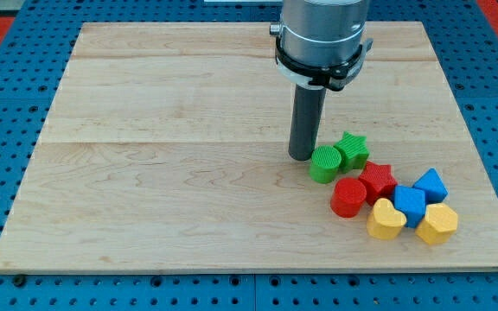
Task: Separate group of blocks
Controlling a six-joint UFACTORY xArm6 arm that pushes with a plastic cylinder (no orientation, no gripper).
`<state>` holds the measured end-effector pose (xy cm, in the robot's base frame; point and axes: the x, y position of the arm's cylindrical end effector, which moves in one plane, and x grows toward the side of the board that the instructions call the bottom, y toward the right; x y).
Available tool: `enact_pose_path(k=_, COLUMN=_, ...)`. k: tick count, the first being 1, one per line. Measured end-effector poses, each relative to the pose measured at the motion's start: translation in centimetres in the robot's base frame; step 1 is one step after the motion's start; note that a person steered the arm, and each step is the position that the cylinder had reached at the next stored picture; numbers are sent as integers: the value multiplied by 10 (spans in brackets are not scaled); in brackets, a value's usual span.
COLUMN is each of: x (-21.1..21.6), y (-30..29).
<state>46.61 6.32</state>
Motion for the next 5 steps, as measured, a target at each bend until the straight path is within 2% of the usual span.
enact_pose_path(k=2, x=3, y=-15)
enact_pose_path(k=3, x=85, y=-61)
enact_pose_path(k=4, x=152, y=-30)
enact_pose_path(k=5, x=153, y=-19)
